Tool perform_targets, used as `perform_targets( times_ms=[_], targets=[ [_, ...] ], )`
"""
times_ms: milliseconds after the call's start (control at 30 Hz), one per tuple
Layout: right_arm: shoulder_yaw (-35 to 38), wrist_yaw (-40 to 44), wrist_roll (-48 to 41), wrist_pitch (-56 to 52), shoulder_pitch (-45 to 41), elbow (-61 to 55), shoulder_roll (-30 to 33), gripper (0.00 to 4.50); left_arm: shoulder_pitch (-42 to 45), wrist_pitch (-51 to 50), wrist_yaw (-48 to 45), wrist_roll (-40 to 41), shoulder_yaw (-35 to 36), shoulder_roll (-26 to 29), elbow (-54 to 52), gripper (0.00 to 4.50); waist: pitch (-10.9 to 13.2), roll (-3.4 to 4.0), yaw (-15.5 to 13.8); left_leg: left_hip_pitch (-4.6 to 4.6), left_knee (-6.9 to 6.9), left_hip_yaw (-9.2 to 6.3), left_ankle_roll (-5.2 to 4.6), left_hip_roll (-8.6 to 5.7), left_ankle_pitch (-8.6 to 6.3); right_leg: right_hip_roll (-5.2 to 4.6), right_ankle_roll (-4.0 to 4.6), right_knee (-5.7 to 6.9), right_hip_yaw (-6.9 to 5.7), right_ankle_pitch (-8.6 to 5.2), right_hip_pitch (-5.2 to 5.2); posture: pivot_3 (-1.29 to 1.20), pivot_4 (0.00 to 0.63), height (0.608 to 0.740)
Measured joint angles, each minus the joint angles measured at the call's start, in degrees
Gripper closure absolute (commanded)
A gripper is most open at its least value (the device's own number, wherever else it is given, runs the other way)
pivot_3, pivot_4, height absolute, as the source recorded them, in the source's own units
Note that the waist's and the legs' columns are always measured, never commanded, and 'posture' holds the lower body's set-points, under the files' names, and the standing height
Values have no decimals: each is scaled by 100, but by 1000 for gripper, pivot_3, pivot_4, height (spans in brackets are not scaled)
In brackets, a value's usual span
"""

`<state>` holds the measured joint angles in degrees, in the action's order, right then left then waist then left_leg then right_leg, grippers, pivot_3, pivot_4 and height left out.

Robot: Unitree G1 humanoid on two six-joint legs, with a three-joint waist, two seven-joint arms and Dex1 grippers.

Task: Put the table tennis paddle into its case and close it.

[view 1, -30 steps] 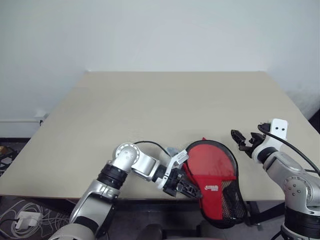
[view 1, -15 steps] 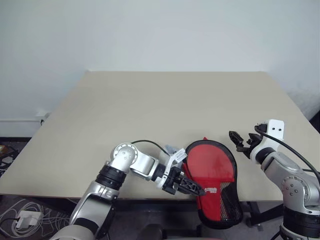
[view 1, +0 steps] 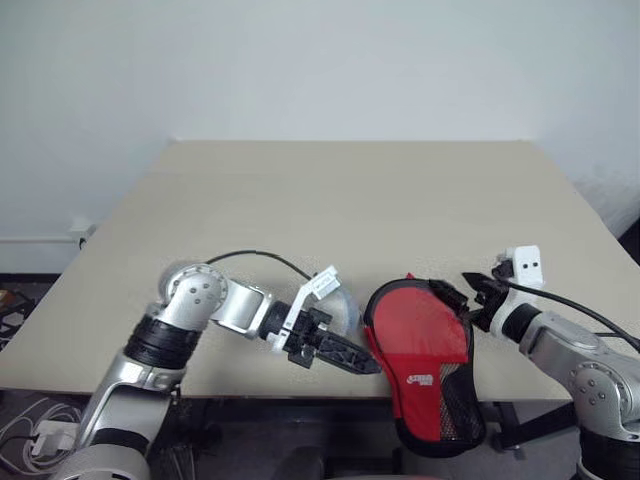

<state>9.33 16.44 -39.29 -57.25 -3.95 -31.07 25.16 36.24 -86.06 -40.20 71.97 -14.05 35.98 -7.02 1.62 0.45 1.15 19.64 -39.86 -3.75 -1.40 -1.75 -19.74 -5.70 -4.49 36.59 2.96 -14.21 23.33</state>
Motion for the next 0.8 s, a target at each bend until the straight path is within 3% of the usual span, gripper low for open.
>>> perform_targets(
  times_ms=[267, 500, 800],
  targets=[
    [-1122, 141, 846, 718, 10, 484, -73, 0, 237, 2044, -901, -2125, -254, 300, 555, 58, 4, -10, -2, -1, -1, 1, 0, 0, 0, 3, 0, 1, -1, 0, 1, 0, 0, 716],
    [-1523, 515, 1402, 1552, 202, 1066, -139, 0, 235, 3256, -1707, -3542, -776, 379, 952, 58, 6, -19, -3, 1, -4, -1, -1, 0, 0, 3, 0, 1, -3, 0, -2, 0, 0, 716],
    [-1638, 734, 1688, 2126, 229, 1429, -461, 0, 178, 3567, -2091, -4104, -794, 177, 1020, 58, 1, -42, 20, -4, -7, -4, -2, 13, 0, 17, 0, 7, -3, 0, -6, 0, 0, 716]
  ],
)
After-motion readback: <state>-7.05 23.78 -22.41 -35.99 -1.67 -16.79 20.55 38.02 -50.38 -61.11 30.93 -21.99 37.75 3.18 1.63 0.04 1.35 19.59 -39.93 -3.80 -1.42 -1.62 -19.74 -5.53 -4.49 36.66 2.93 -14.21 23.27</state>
